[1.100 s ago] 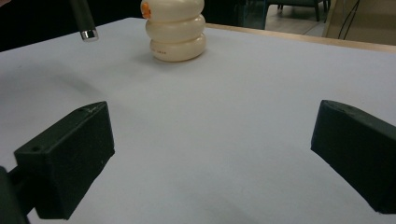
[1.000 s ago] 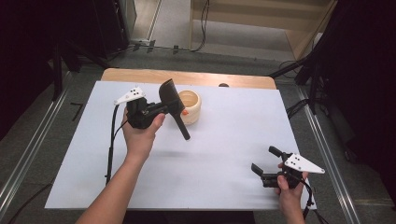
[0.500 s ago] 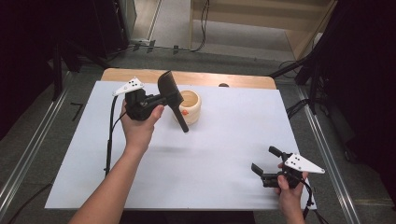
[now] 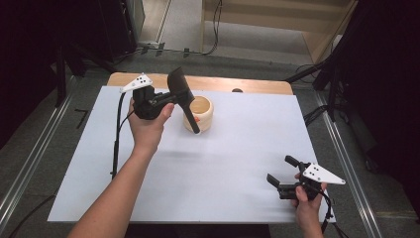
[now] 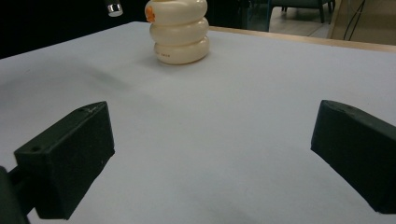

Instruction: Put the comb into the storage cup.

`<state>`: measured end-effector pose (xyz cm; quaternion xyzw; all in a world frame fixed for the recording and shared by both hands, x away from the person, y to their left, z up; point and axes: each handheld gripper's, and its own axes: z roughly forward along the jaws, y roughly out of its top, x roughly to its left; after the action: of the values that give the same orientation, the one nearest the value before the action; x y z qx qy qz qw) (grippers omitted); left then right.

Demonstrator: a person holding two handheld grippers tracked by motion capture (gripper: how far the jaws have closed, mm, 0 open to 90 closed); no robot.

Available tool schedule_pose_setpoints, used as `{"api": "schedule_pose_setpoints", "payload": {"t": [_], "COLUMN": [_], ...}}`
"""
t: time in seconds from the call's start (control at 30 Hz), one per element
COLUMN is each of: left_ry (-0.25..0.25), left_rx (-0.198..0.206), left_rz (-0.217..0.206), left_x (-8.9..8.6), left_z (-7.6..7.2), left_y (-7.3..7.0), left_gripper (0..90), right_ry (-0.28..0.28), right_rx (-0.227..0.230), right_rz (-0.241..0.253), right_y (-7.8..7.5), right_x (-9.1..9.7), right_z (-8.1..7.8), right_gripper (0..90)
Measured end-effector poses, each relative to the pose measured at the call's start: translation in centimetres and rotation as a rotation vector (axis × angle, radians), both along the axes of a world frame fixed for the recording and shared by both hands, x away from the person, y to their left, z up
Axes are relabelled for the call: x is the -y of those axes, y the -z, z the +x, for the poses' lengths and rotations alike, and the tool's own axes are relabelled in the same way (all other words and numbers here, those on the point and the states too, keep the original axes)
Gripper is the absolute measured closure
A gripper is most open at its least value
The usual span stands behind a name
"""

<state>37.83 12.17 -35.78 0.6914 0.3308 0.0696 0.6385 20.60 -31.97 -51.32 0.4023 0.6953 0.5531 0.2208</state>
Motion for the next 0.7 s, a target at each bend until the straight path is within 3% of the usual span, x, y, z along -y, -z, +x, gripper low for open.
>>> {"api": "schedule_pose_setpoints", "payload": {"t": [0.7], "left_ry": [-0.012], "left_rx": [0.018], "left_rz": [0.001], "left_x": [0.8], "left_z": [2.3], "left_y": [-1.4], "left_gripper": [84.4], "right_ry": [0.007], "right_rx": [0.0], "right_rz": [0.003], "right_y": [0.1], "right_x": [0.0], "right_z": [0.0], "right_gripper": [0.0]}}
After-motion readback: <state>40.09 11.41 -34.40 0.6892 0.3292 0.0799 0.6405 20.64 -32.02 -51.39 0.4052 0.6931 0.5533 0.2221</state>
